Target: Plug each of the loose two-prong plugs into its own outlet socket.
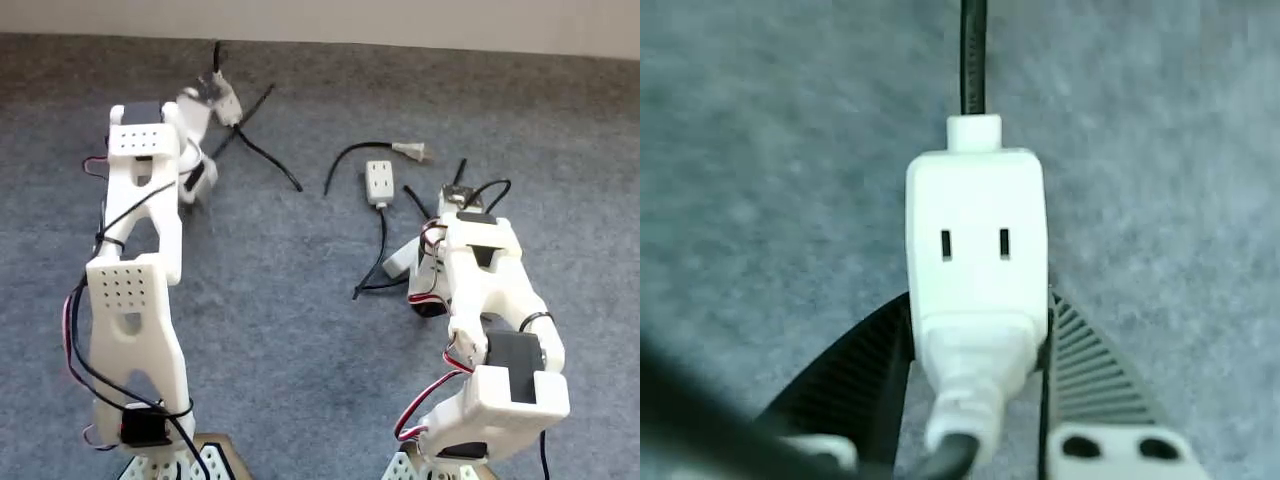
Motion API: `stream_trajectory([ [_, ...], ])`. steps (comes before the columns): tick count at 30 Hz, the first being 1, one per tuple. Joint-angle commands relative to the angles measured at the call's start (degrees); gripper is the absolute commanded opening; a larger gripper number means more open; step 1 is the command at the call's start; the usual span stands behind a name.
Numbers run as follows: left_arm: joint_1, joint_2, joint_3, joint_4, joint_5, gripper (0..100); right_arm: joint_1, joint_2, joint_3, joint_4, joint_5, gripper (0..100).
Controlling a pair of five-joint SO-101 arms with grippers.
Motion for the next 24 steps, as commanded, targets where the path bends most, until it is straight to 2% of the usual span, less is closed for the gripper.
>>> stream_trajectory([
  [1, 0.6, -1.1, -12.2, -0.8, 7.7, 2, 0.2, 0.1, -0.1, -3.6, -0.6, 0.8],
  [4, 2.5, -1.1, -16.5, -2.5, 10.4, 2, 0.2, 0.1, -0.1, -3.6, -0.6, 0.8],
  [9, 6.1, -0.9, -17.1, -10.2, 15.2, 6, 0.2, 0.1, -0.1, -3.6, -0.6, 0.8],
  [13, 6.2, 1.3, -17.3, -14.5, 25.1, 8, 0.2, 0.1, 0.0, -3.6, -0.6, 0.8],
  [18, 2.6, 7.3, -17.5, -18.4, 35.9, 8, 0.2, 0.1, 0.0, -3.6, -0.6, 0.8],
  [24, 0.7, 12.8, -17.5, -22.9, 37.3, 9, 0.2, 0.1, 0.0, -3.6, -0.7, 0.8],
])
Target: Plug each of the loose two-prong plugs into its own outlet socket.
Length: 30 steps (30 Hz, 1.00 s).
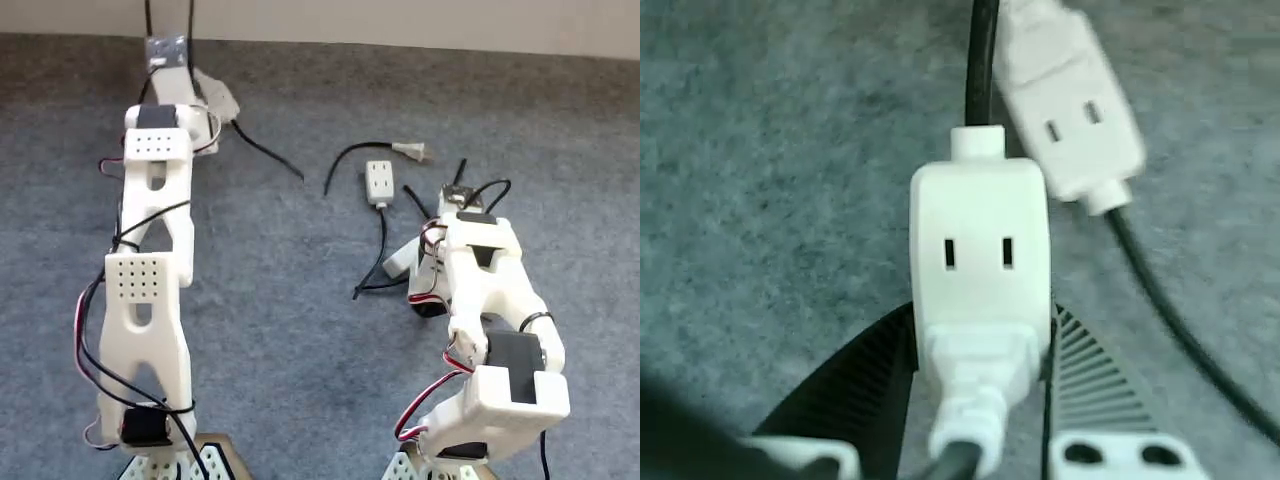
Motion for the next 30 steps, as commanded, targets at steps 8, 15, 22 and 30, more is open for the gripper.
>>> stream_trajectory([
  [8, -1.2, 3.3, -2.4, -5.1, 1.2, 20, 0.2, 0.1, 0.0, -3.6, -0.7, 0.8],
  [15, -1.6, 0.6, -8.0, 1.4, 1.3, 38, 0.2, 0.1, 0.0, -3.6, -0.7, 0.8],
  [22, -2.2, -5.5, -28.8, 18.4, 1.2, 41, 0.2, 0.1, 0.0, -4.4, -0.7, 0.8],
  [30, -2.5, -15.6, -29.0, 31.0, 1.1, 41, 0.2, 0.1, 0.0, -4.5, -0.7, 0.8],
])
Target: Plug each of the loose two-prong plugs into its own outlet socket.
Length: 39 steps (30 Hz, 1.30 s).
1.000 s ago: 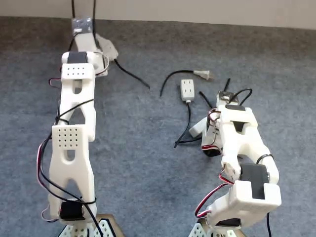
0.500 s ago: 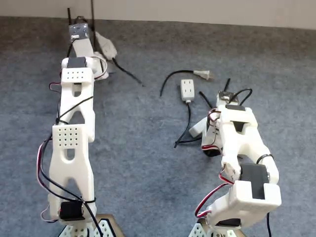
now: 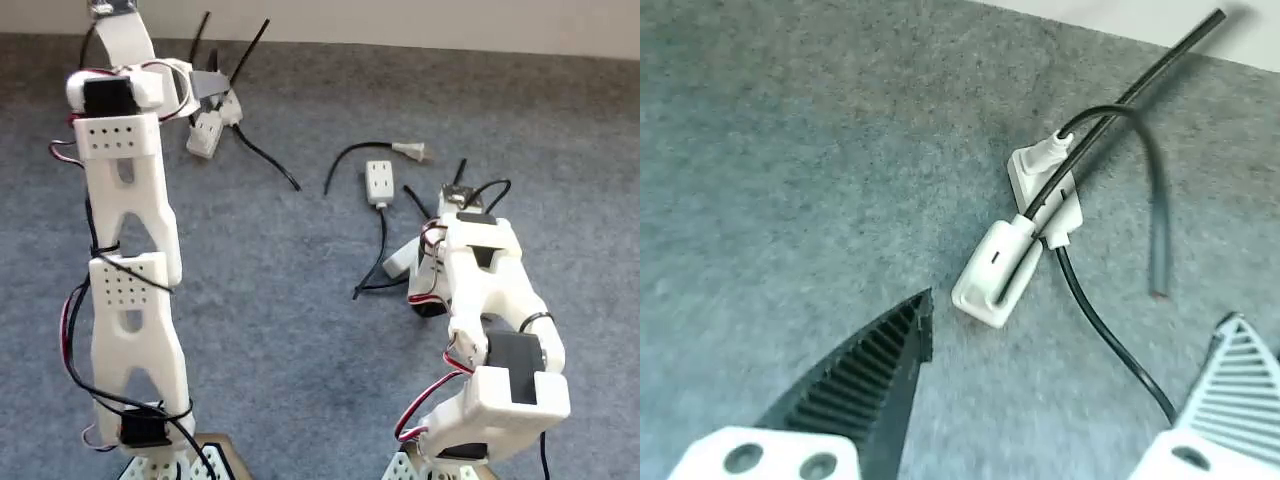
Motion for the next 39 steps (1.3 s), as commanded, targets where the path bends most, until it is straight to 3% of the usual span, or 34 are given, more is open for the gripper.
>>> stream_trajectory([
  [1, -0.5, -8.3, -2.1, 6.7, 0.2, 41, 0.2, 0.0, 0.0, -4.0, -0.7, 0.8],
  [6, -3.5, -15.1, 6.6, 6.9, 0.2, 41, 0.2, 0.0, 0.0, -4.0, -0.7, 0.9],
  [17, -6.6, -42.2, 57.2, 5.5, 0.4, 41, 0.1, -0.1, 0.0, -3.7, -0.6, 3.5],
  [22, -6.5, -42.7, 74.4, -2.4, 4.2, 41, 0.2, -0.7, -1.4, 2.3, -0.6, 13.7],
  [28, -6.5, -42.7, 92.2, -17.5, 10.2, 41, 0.1, -6.7, -10.2, 14.5, -0.6, 15.6],
  [34, -7.6, -43.1, 103.1, -33.8, 12.6, 41, -3.3, -11.0, -18.5, 13.4, -0.6, 15.6],
  [39, -8.4, -43.2, 105.4, -36.7, 12.7, 41, -8.1, -6.4, -28.1, 9.0, -1.0, 15.6],
])
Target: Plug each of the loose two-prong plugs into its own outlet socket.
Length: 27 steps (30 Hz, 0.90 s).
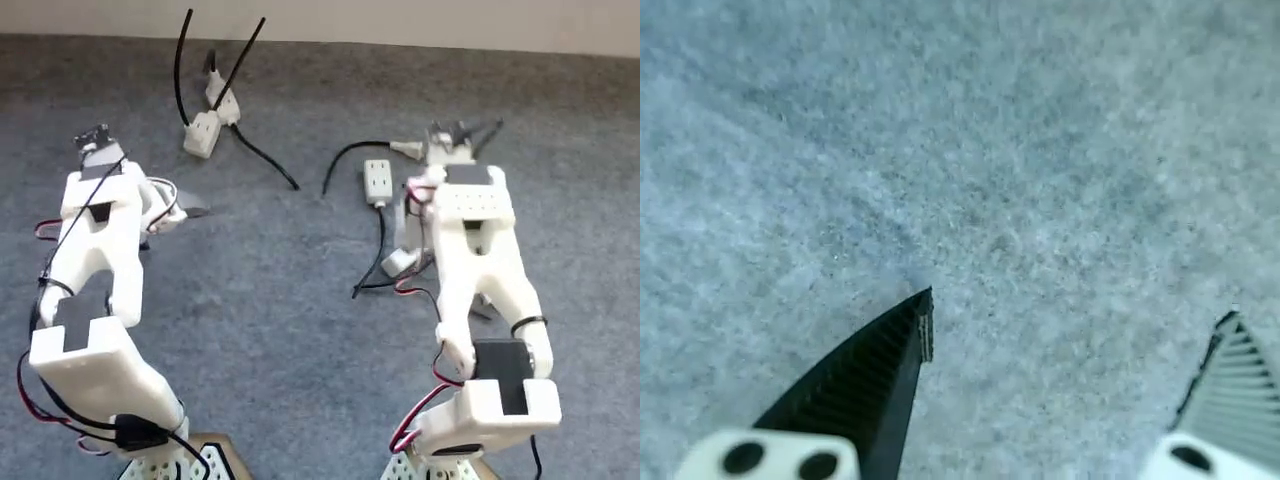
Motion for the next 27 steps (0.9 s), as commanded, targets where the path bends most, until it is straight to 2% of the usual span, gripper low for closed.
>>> stream_trajectory([
  [1, -0.7, -3.5, 0.7, -2.1, 0.4, 41, -3.1, 3.0, -8.4, -3.6, -0.6, 15.6],
  [8, -0.8, -3.4, 0.7, -2.8, 0.4, 41, -3.1, 21.3, -21.6, -8.1, -0.4, 15.6],
  [14, -0.8, -3.6, 0.7, -3.8, 0.4, 41, -3.4, 32.6, -36.8, -8.0, -0.4, 15.6],
  [21, -0.7, -3.6, 0.5, -3.8, 0.4, 41, -3.5, 34.3, -41.6, -5.8, -0.4, 15.6],
  [27, -0.7, -3.6, 0.5, -3.8, 0.4, 41, -5.1, 33.5, -44.6, 3.6, -0.3, 15.6],
])
